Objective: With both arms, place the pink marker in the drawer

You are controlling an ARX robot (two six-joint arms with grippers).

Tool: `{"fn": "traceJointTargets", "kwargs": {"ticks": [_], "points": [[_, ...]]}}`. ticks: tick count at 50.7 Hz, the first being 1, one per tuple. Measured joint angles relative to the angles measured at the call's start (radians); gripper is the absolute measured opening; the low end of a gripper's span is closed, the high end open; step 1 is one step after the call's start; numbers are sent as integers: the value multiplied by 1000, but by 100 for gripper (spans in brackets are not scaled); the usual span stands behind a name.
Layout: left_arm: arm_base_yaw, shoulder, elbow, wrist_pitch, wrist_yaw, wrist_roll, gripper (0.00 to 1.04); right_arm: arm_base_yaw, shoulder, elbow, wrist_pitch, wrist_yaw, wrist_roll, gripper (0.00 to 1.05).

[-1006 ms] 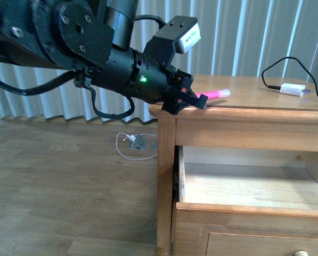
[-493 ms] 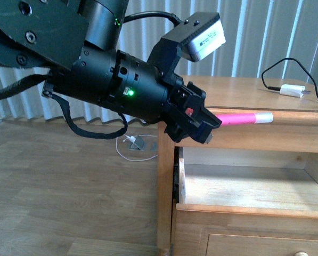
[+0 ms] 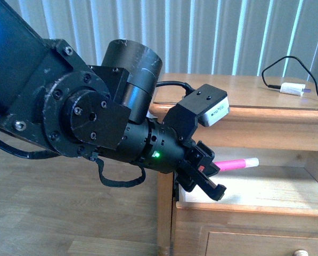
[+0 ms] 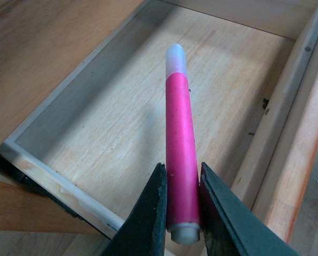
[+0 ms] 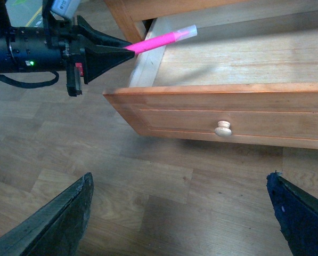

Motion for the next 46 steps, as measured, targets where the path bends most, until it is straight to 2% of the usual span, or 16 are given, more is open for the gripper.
{"fn": "traceJointTargets", "kwargs": {"ticks": [2, 4, 14, 19, 27, 33, 46], "points": [[-1, 5, 5, 5, 0, -9, 15, 0, 0, 0, 0, 0, 0, 96], [-3, 8, 5, 22, 0, -26, 25, 0, 0, 0, 0, 0, 0, 96], [-9, 3, -3, 86, -13, -84, 59, 0, 0, 0, 0, 0, 0, 96], [-14, -51, -68, 180, -96, -117, 78, 0, 0, 0, 0, 0, 0, 96], [-10, -173, -187, 287, -217, -161, 100, 0, 0, 0, 0, 0, 0, 96], [32, -330, -340, 328, -309, -175, 99, 0, 0, 0, 0, 0, 0, 96], [152, -675, -616, 308, -336, -205, 99, 0, 0, 0, 0, 0, 0, 96]]}}
